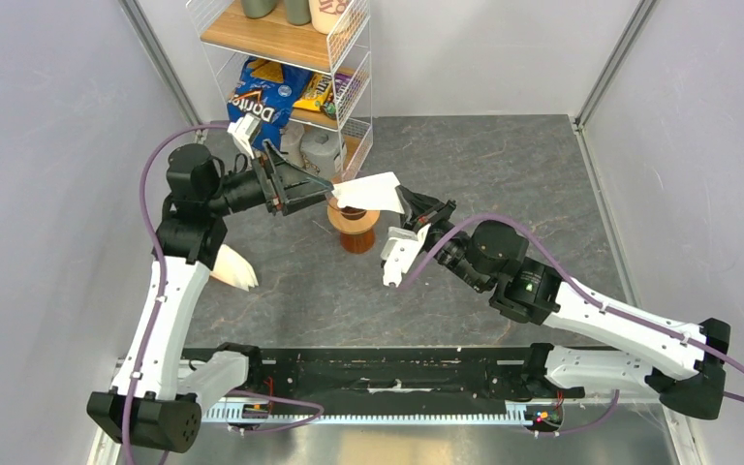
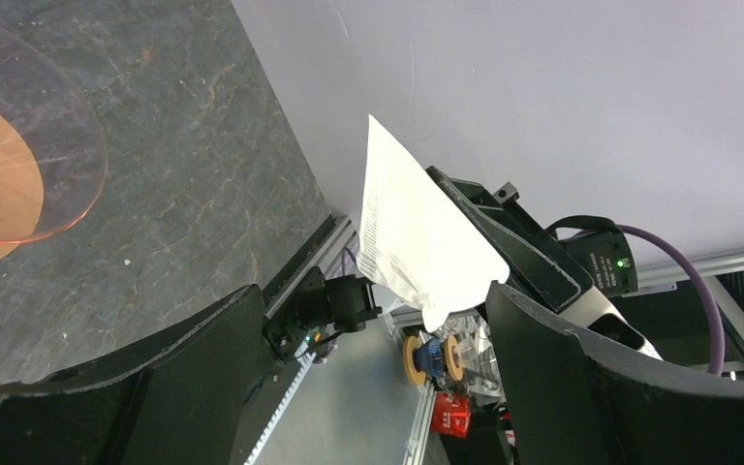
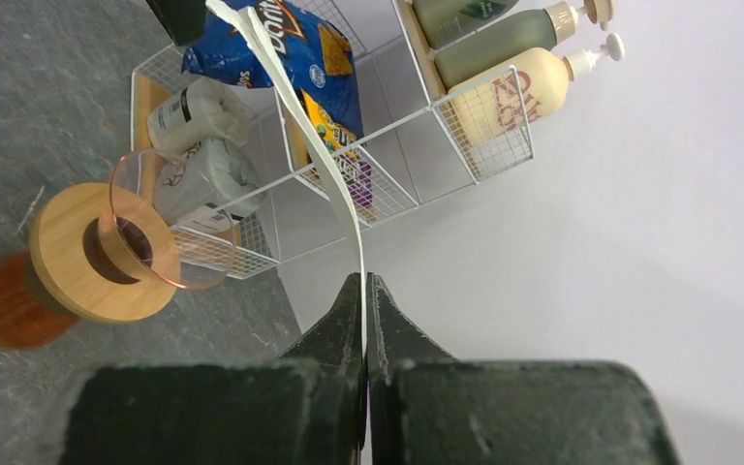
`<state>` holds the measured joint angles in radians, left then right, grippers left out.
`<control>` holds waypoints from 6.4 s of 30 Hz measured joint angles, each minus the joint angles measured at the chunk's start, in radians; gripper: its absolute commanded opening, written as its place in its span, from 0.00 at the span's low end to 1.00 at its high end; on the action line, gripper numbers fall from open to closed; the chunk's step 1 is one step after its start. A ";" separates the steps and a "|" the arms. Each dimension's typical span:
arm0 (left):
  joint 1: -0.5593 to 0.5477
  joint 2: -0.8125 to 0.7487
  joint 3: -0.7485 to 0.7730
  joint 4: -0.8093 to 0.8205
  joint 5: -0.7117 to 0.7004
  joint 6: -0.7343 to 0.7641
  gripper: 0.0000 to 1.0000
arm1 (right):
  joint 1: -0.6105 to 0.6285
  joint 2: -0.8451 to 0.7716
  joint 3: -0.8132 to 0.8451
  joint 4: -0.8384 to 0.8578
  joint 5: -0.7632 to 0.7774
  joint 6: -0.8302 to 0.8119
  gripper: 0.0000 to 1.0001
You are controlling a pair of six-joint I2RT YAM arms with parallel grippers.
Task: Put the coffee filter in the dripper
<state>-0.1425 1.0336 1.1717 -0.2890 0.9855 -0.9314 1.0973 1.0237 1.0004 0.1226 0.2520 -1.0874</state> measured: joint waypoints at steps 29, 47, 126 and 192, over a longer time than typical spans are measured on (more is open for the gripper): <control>-0.106 0.022 -0.092 0.323 0.040 -0.148 0.02 | 0.106 0.047 -0.020 -0.036 0.046 -0.127 0.75; -0.287 0.034 0.159 -0.475 0.003 1.096 0.02 | -0.123 0.087 0.519 -0.956 -0.441 0.716 0.94; -0.444 -0.117 0.190 -0.494 0.142 1.171 0.31 | -0.163 0.078 0.372 -0.864 -1.042 0.671 0.00; -0.537 -0.124 0.029 -0.250 -0.013 0.911 0.23 | -0.139 0.142 0.372 -0.848 -1.005 0.650 0.00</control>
<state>-0.6792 0.9096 1.2003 -0.5392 0.9722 -0.0204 0.9585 1.1652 1.3727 -0.7258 -0.7532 -0.4374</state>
